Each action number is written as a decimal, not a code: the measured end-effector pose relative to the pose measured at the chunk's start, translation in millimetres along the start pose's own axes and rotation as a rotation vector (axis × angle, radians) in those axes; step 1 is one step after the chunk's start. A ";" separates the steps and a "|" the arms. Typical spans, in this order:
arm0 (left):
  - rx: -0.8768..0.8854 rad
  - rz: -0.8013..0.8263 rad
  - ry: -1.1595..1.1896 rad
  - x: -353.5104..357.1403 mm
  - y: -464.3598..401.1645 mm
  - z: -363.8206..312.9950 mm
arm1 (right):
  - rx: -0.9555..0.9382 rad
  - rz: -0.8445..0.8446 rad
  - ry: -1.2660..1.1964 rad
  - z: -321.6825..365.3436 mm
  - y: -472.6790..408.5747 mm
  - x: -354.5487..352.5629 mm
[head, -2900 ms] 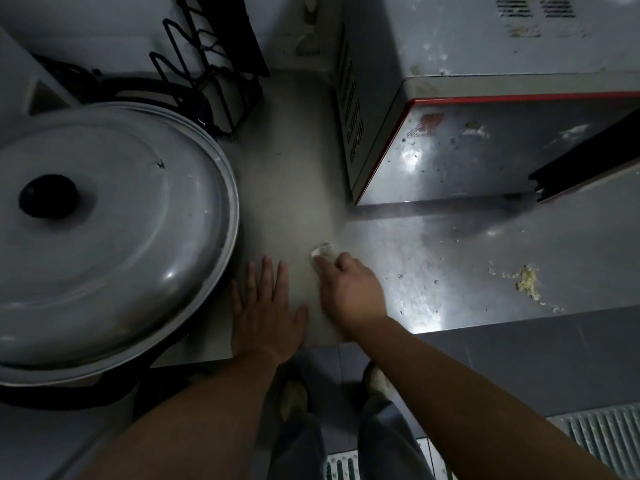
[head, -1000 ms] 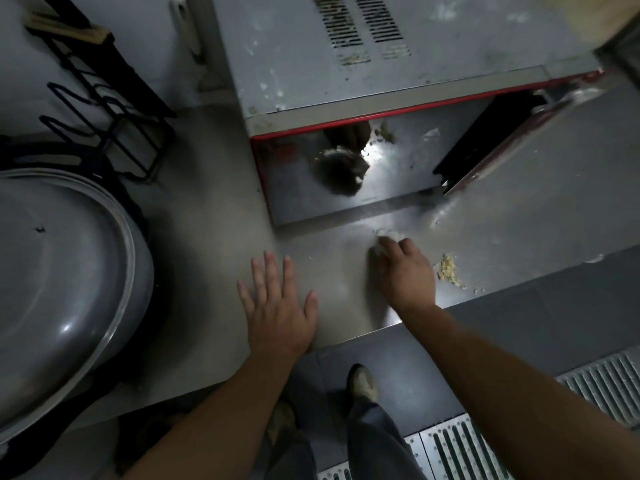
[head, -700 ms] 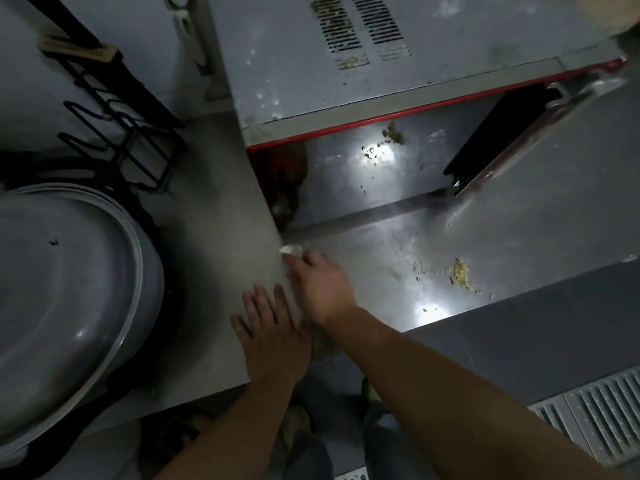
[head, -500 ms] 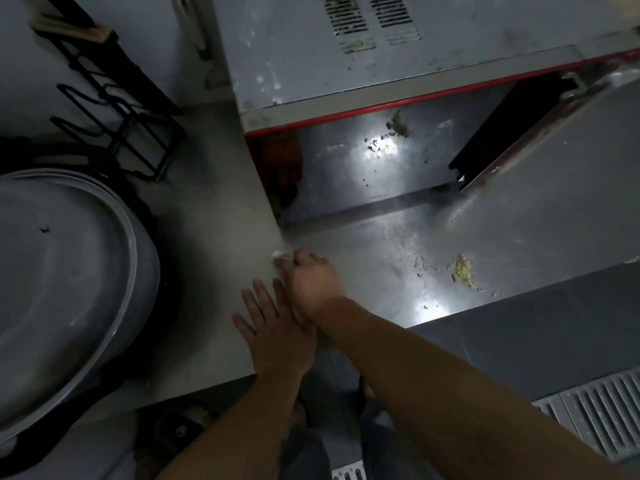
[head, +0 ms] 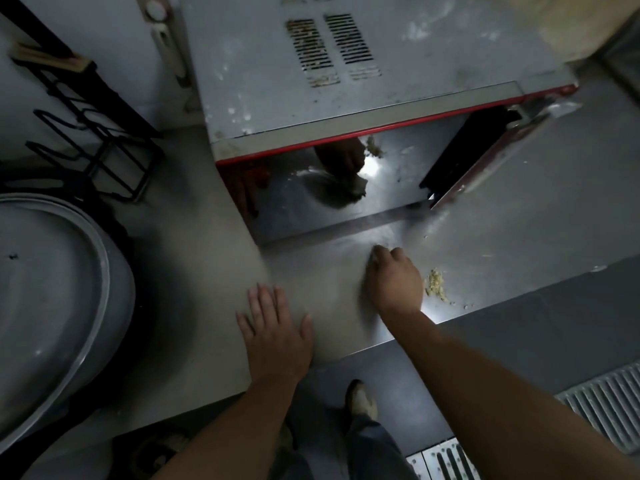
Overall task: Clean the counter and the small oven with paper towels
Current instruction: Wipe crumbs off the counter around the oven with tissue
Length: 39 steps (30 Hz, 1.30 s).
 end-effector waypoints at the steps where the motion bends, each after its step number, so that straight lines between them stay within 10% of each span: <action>1: 0.007 -0.006 0.007 -0.3 -4.7 -7.2 | -0.053 -0.027 -0.029 10.6 -0.5 -0.5; 12: 0.083 0.009 -0.017 14.8 -49.1 -53.8 | -0.159 0.182 0.050 46.5 -27.3 25.1; 22: 0.053 0.079 0.004 16.0 -55.2 -66.8 | 0.442 0.029 -0.215 -103.0 -64.1 -12.1; 29: 0.054 0.079 0.002 15.6 -64.3 -74.8 | 0.405 -0.252 -0.353 -119.2 -74.6 -56.1; 39: 0.079 0.050 -0.001 13.5 -67.0 -79.7 | 0.412 0.070 -0.118 -171.6 -114.8 -47.0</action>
Point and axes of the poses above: each hand's wrist, its own y-axis away from the middle knuckle, its own x-axis out of the palm, z = x × y, the point moved 9 cm from there along -y, towards the middle knuckle, and after that the axes turned 8 degrees about x, right-handed, at the moved point
